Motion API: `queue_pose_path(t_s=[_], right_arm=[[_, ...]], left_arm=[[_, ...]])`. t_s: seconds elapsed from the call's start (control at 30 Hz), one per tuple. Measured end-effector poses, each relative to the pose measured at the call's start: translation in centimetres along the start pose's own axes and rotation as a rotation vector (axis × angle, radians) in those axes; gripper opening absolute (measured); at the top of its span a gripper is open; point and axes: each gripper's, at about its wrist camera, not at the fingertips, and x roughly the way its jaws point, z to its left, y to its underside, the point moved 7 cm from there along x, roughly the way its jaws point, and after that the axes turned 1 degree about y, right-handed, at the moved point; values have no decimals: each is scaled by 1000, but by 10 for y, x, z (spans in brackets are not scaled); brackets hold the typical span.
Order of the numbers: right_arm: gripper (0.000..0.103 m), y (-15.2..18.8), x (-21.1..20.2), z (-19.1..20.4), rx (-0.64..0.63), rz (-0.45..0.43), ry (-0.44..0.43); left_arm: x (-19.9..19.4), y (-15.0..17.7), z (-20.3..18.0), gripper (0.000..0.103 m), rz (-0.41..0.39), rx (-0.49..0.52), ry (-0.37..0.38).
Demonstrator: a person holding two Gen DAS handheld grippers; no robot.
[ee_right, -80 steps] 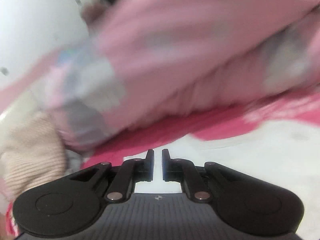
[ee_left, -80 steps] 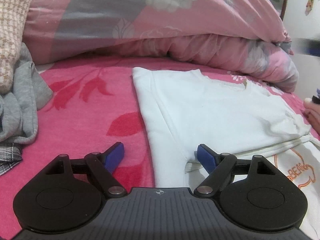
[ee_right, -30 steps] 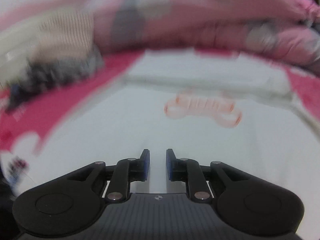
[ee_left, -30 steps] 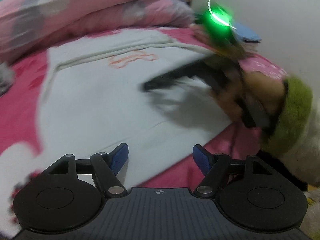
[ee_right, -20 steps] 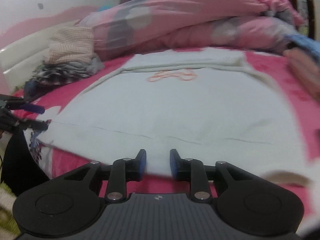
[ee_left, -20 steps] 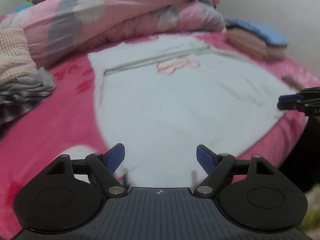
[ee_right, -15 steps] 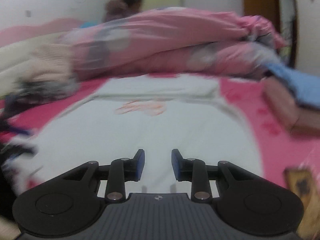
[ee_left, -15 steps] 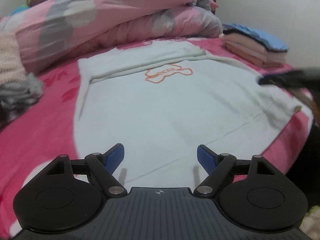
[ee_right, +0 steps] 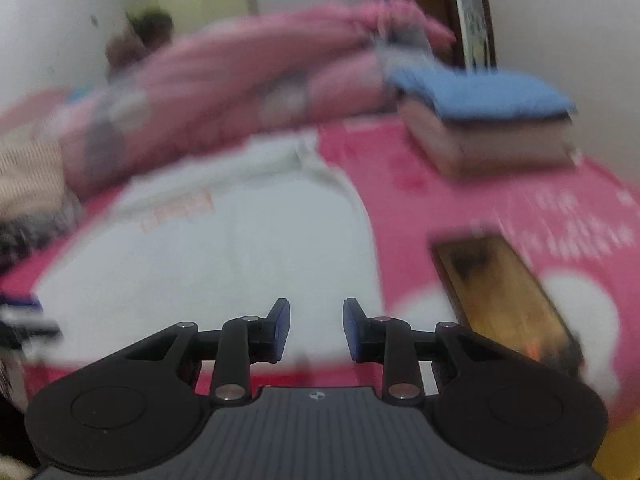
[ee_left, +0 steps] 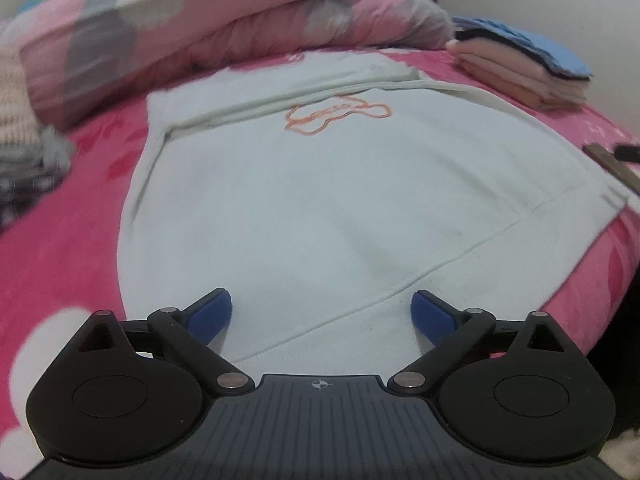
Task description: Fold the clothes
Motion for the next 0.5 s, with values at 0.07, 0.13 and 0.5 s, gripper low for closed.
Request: queue_pose_path(t_s=[0.07, 0.13, 0.5], right_arm=[[31, -16, 28, 6, -8, -19, -6], [30, -14, 58, 2, -20, 13, 20], [31, 20, 10, 7, -74, 38, 85]], left_arm=[[-1, 1, -1, 99, 0, -1, -10], [-1, 2, -1, 101, -6, 2, -19], [-4, 8, 7, 103, 7, -32, -4]])
